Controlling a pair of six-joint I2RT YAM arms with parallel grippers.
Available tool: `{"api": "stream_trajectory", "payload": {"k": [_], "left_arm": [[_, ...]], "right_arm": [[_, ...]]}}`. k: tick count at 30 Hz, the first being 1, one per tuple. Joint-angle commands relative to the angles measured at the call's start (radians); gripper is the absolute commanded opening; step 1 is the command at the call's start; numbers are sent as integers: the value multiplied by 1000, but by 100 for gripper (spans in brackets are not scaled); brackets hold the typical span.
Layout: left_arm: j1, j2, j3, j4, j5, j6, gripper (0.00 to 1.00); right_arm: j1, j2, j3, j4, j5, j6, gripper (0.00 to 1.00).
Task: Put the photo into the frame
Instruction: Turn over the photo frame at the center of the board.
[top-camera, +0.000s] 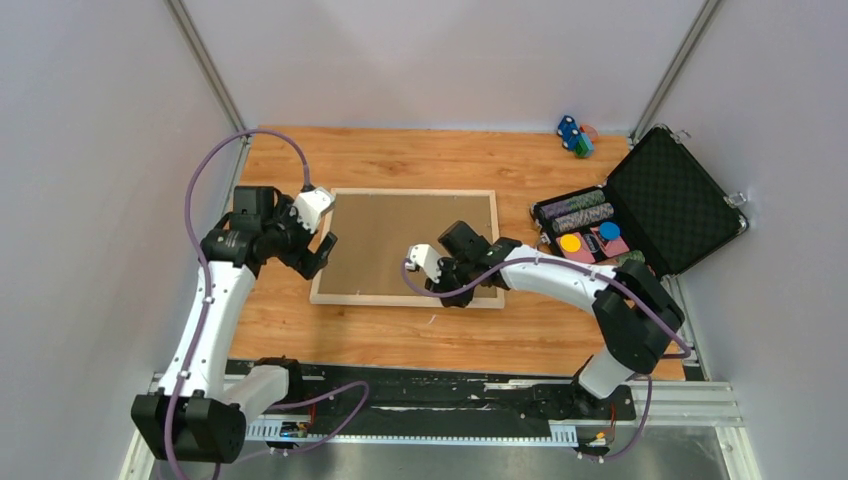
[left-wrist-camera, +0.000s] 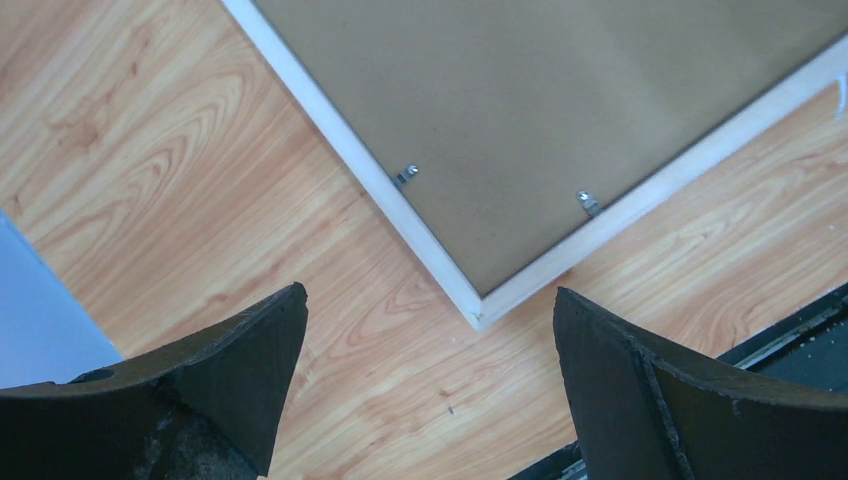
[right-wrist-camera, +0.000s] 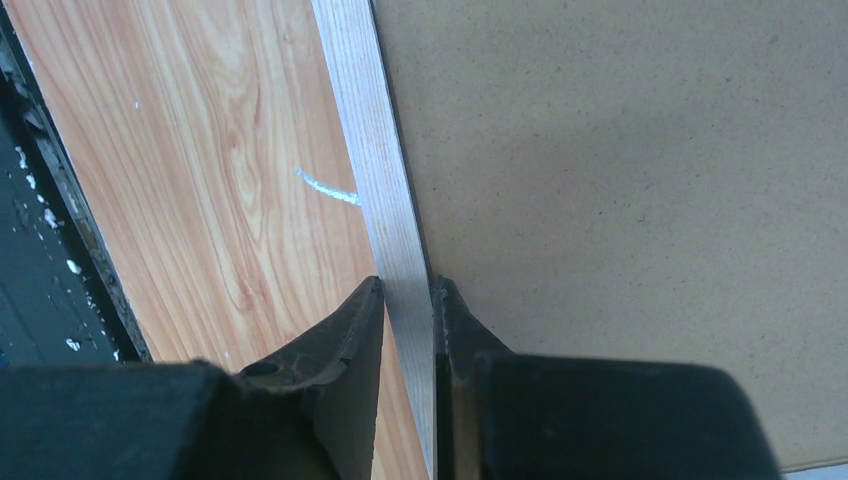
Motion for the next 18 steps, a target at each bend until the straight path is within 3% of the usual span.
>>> {"api": "stream_trajectory", "payload": {"k": [1, 8, 18], "left_arm": [[-2, -75, -13, -24, 96, 100, 100], [-32, -133, -68, 17, 128, 138, 100], [-144, -140, -182, 135, 61, 139, 100]], "right_arm": [[-20, 38, 75, 15, -26, 73, 0], [-30, 110, 116, 22, -32, 94, 0], [-62, 143, 145, 43, -52, 112, 0]]}}
